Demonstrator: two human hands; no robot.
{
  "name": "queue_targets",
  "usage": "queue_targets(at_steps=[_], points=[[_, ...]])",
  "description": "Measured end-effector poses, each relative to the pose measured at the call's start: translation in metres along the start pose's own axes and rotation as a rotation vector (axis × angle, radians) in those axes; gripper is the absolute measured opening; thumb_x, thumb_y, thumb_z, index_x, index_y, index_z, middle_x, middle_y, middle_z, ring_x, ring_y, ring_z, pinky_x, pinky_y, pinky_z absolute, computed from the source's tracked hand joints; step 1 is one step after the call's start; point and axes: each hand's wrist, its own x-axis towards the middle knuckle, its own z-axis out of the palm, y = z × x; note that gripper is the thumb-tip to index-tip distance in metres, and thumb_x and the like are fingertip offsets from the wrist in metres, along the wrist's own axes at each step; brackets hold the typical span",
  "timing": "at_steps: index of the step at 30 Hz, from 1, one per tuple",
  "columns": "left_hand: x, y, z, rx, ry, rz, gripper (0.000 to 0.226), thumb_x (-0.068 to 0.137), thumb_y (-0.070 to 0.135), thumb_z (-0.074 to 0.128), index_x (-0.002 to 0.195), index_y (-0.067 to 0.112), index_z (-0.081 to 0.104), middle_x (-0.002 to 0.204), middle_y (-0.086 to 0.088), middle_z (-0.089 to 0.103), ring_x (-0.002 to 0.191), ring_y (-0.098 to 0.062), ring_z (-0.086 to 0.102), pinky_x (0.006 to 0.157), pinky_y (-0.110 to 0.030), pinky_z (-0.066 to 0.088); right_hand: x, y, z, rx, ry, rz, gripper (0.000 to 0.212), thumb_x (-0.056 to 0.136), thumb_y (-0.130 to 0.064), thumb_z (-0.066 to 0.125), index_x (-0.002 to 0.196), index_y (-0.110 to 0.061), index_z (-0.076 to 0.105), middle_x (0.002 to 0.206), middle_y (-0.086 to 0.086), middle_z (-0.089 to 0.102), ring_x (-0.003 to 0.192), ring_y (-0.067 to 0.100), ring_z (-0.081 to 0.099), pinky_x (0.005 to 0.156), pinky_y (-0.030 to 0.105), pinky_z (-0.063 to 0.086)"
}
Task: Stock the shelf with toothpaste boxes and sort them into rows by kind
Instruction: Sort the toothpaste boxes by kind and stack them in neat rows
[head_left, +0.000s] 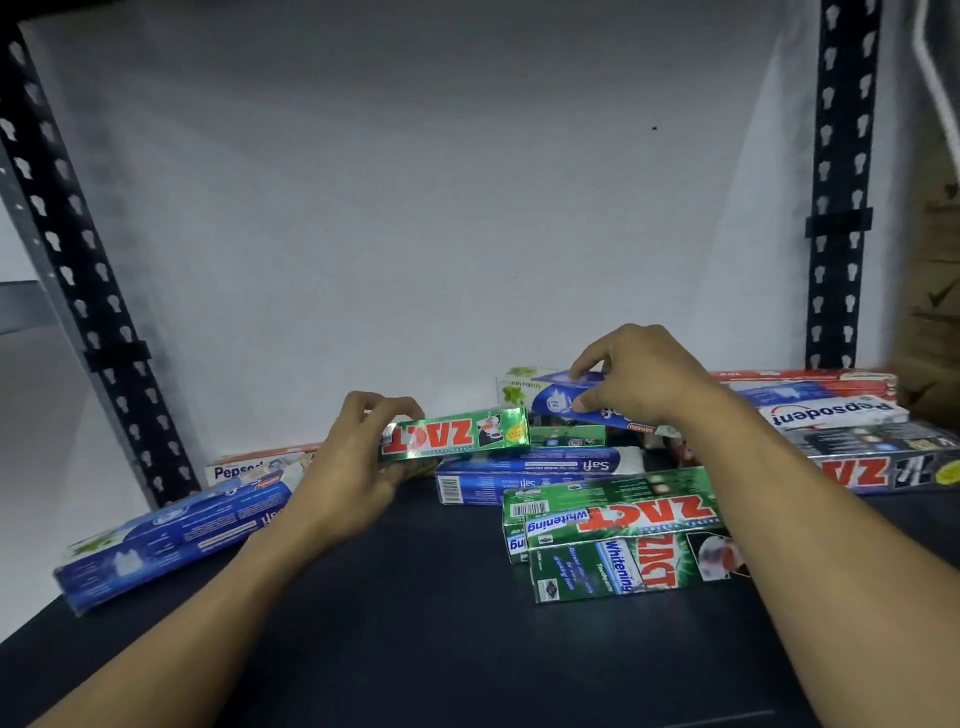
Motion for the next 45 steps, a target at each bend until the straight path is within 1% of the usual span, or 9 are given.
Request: queue_targets(at_steps=[6, 14, 17, 20, 24, 27, 33, 39, 45], points=[[0.009, 0.006, 0.008, -0.054, -0.083, 0.049, 0.052, 0.086, 0.023, 0.077, 0.121, 0.047, 0.047, 0.127, 0.012, 0.053, 0.113, -0.013, 0.055, 0.094, -0.040, 0.052, -0.001, -0.002, 0.002, -0.065, 0.064, 0.004, 0.035, 0.073, -0.036, 0.088, 0.105, -0.033, 0.075, 0.111, -0.002, 0.062, 0.100, 0.022, 0.058, 0.080, 0.036, 0.053], [0.019, 0.022, 0.027, -0.230, -0.140, 0.039, 0.028, 0.097, 0.038, 0.061, 0.125, 0.036, 0.062, 0.126, 0.020, 0.063, 0.115, 0.000, 0.059, 0.094, -0.034, 0.055, -0.004, -0.004, 0.003, -0.020, -0.097, -0.060, 0.030, 0.090, -0.015, 0.066, 0.117, -0.026, 0.072, 0.129, 0.004, 0.062, 0.098, 0.013, 0.054, 0.082, 0.024, 0.041], [0.016, 0.020, 0.030, -0.256, -0.106, 0.031, 0.029, 0.095, 0.038, 0.064, 0.124, 0.037, 0.064, 0.133, 0.019, 0.060, 0.119, 0.001, 0.057, 0.098, -0.032, 0.054, -0.011, -0.021, 0.006, 0.165, -0.085, -0.185, 0.029, 0.092, -0.030, 0.068, 0.119, -0.038, 0.070, 0.129, -0.003, 0.062, 0.110, 0.010, 0.057, 0.090, 0.026, 0.042], [0.011, 0.016, 0.030, -0.162, -0.096, 0.041, 0.040, 0.092, 0.043, 0.066, 0.131, 0.036, 0.060, 0.146, 0.012, 0.050, 0.128, -0.004, 0.049, 0.107, -0.030, 0.045, -0.017, -0.033, 0.018, 0.087, -0.238, -0.271, 0.031, 0.088, -0.040, 0.072, 0.119, -0.044, 0.069, 0.130, -0.008, 0.062, 0.110, 0.009, 0.059, 0.090, 0.028, 0.047], [0.009, 0.000, 0.016, -0.023, -0.086, 0.017, 0.048, 0.090, 0.049, 0.066, 0.133, 0.030, 0.058, 0.136, 0.008, 0.055, 0.123, -0.009, 0.052, 0.105, -0.029, 0.042, -0.017, -0.034, 0.021, 0.047, -0.257, -0.257, 0.020, 0.088, -0.040, 0.073, 0.108, -0.038, 0.076, 0.120, -0.010, 0.069, 0.094, 0.000, 0.059, 0.076, 0.019, 0.046], [0.005, -0.026, -0.004, 0.129, -0.051, -0.127, 0.042, 0.089, 0.049, 0.068, 0.128, 0.034, 0.062, 0.133, 0.005, 0.058, 0.123, -0.018, 0.055, 0.108, -0.044, 0.040, -0.018, -0.035, 0.021, 0.043, -0.246, -0.256, 0.018, 0.088, -0.038, 0.074, 0.105, -0.034, 0.078, 0.115, -0.013, 0.070, 0.089, -0.005, 0.056, 0.071, 0.013, 0.041], [-0.005, -0.073, -0.040, 0.396, -0.202, -0.527, 0.046, 0.091, 0.055, 0.059, 0.134, 0.043, 0.054, 0.135, 0.007, 0.060, 0.129, -0.023, 0.052, 0.113, -0.064, 0.024, -0.022, -0.037, 0.017, 0.033, -0.197, -0.201, 0.016, 0.086, -0.035, 0.076, 0.101, -0.033, 0.080, 0.109, -0.012, 0.069, 0.090, 0.000, 0.060, 0.074, 0.018, 0.046], [-0.007, -0.068, -0.036, 0.498, -0.321, -0.492, 0.047, 0.097, 0.048, 0.050, 0.143, 0.042, 0.045, 0.146, 0.010, 0.052, 0.139, -0.019, 0.044, 0.106, -0.079, -0.011, -0.030, -0.045, 0.017, -0.104, -0.146, -0.162, 0.016, 0.089, -0.034, 0.071, 0.104, -0.032, 0.078, 0.116, -0.001, 0.069, 0.099, 0.013, 0.063, 0.090, 0.036, 0.054], [-0.008, -0.067, -0.043, 0.404, -0.336, -0.507, 0.048, 0.090, 0.039, 0.063, 0.137, 0.043, 0.051, 0.143, 0.010, 0.052, 0.135, -0.023, 0.047, 0.110, -0.078, -0.003, -0.046, -0.086, 0.036, -0.416, -0.128, -0.294, 0.033, 0.093, -0.037, 0.061, 0.127, -0.039, 0.062, 0.132, -0.004, 0.055, 0.124, 0.021, 0.049, 0.103, 0.043, 0.041]])
